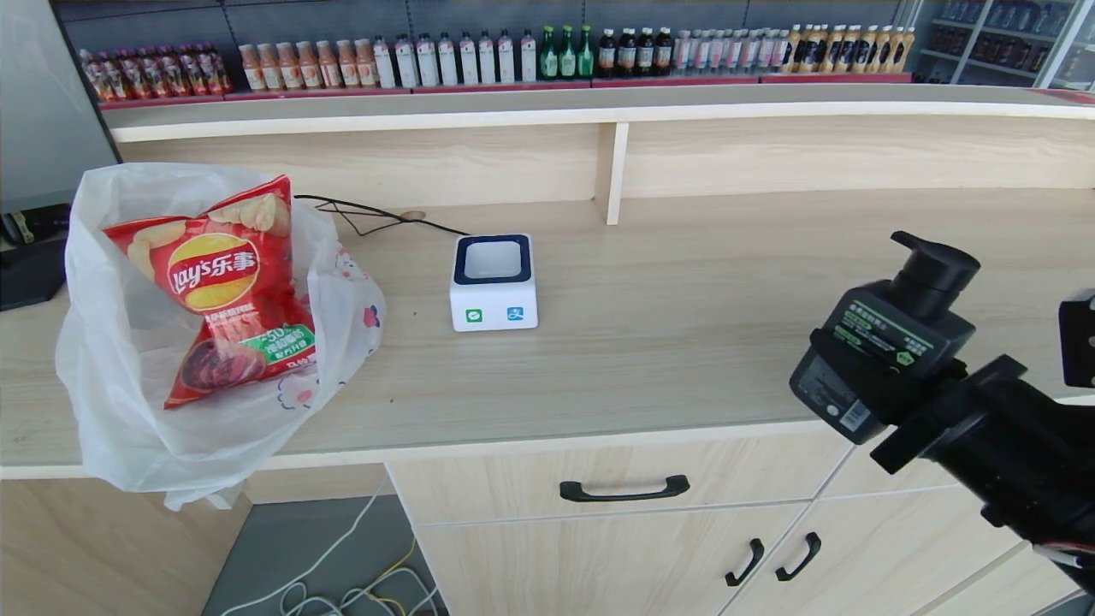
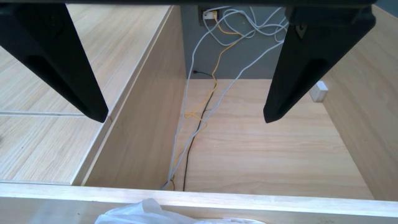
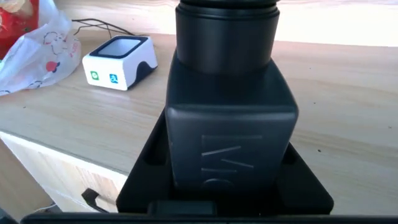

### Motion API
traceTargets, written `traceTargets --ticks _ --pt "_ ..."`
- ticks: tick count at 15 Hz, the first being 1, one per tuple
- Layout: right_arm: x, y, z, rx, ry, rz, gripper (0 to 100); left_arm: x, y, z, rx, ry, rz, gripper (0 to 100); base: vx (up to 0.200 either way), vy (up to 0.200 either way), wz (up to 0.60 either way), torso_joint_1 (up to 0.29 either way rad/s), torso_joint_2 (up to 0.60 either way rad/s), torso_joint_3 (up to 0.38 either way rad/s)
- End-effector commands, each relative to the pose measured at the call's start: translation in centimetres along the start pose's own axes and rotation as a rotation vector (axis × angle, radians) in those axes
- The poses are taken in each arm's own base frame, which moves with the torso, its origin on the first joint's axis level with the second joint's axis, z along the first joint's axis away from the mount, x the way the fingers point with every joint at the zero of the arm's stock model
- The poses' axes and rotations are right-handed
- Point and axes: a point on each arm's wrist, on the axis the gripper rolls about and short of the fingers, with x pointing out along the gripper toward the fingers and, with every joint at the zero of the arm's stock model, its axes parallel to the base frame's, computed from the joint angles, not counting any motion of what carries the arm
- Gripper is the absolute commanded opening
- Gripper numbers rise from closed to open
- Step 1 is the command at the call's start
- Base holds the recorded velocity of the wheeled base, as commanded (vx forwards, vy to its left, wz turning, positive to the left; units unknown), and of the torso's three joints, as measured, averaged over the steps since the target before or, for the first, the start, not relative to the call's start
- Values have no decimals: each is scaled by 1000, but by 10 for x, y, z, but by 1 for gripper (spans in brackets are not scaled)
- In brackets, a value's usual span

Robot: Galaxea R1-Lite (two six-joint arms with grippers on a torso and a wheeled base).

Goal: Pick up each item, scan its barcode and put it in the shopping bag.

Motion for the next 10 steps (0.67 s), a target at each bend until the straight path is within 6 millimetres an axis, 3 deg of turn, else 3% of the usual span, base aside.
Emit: traceTargets --ticks 1,4,6,10 --pt "-1 5 0 3 -4 105 0 0 0 0 0 0 0 100 0 0 0 0 0 0" --pt "5 17 -7 61 21 418 0 0 0 0 0 0 0 100 0 0 0 0 0 0" --pt "15 22 -12 126 48 493 0 0 0 0 0 0 0 100 0 0 0 0 0 0" --pt "38 47 6 317 20 730 0 0 0 0 0 0 0 100 0 0 0 0 0 0"
